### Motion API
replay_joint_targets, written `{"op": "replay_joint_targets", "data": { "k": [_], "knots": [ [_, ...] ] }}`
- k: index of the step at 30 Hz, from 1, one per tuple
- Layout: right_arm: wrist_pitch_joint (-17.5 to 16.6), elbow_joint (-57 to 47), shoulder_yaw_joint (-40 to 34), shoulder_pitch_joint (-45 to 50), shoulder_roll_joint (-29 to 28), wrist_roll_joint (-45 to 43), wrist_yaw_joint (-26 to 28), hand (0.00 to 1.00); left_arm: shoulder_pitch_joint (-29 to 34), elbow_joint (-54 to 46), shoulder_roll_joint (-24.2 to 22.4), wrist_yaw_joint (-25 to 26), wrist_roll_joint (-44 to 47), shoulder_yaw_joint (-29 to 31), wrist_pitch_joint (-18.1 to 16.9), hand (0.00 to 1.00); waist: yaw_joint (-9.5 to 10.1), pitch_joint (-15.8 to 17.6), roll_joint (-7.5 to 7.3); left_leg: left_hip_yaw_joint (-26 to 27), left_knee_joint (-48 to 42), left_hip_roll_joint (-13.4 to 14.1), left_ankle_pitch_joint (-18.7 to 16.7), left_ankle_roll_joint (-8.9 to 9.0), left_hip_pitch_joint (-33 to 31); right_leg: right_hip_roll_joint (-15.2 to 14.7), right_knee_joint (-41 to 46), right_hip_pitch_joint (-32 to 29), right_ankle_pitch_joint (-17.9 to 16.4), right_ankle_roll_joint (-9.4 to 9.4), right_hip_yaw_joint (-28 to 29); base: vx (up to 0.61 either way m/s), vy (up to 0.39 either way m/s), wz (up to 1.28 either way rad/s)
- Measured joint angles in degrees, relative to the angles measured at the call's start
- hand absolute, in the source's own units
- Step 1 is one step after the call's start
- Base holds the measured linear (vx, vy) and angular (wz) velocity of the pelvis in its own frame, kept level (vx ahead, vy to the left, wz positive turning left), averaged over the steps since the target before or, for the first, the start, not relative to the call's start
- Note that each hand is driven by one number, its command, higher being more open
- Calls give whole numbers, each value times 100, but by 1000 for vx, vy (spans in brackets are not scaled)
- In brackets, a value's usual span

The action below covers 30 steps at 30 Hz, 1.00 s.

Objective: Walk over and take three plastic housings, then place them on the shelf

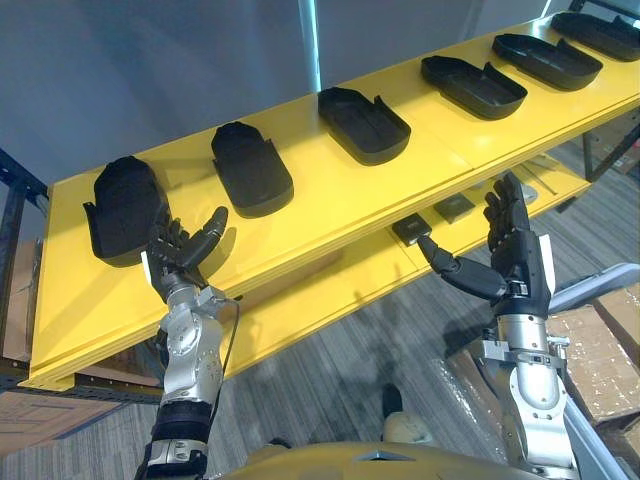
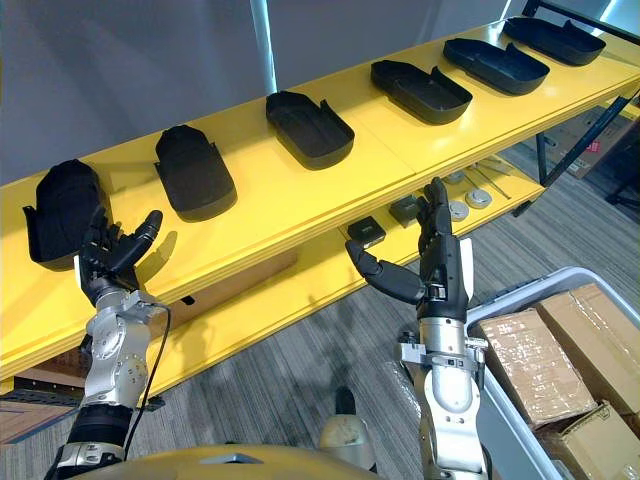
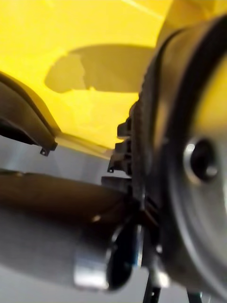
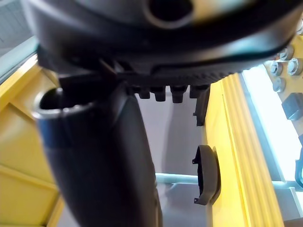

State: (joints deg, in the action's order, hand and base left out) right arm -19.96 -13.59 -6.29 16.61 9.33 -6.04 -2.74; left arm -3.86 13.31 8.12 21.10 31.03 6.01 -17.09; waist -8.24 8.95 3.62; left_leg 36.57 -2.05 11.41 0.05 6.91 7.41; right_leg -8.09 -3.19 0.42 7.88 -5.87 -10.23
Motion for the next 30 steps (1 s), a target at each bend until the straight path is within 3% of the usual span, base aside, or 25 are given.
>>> {"op": "replay_joint_targets", "data": {
  "k": [8, 30],
  "knots": [
    [-55, 38, 3, 0, 0, 3, -3, 100, -21, 16, -36, 4, 1, 1, -26, 100, 4, 48, 90, 0, -8, 9, 1, 0, 1, 8, 0, 3, 0, 3, -4, 0, 0, 0],
    [-54, 57, 17, 46, 0, 8, -61, 100, -19, 16, -46, 64, 8, 223, -26, 100, 13, 51, 94, -31, -2, 13, 1, 1, 36, 10, -36, 79, 13, 13, -46, -5, -3, 0]
  ]
}}
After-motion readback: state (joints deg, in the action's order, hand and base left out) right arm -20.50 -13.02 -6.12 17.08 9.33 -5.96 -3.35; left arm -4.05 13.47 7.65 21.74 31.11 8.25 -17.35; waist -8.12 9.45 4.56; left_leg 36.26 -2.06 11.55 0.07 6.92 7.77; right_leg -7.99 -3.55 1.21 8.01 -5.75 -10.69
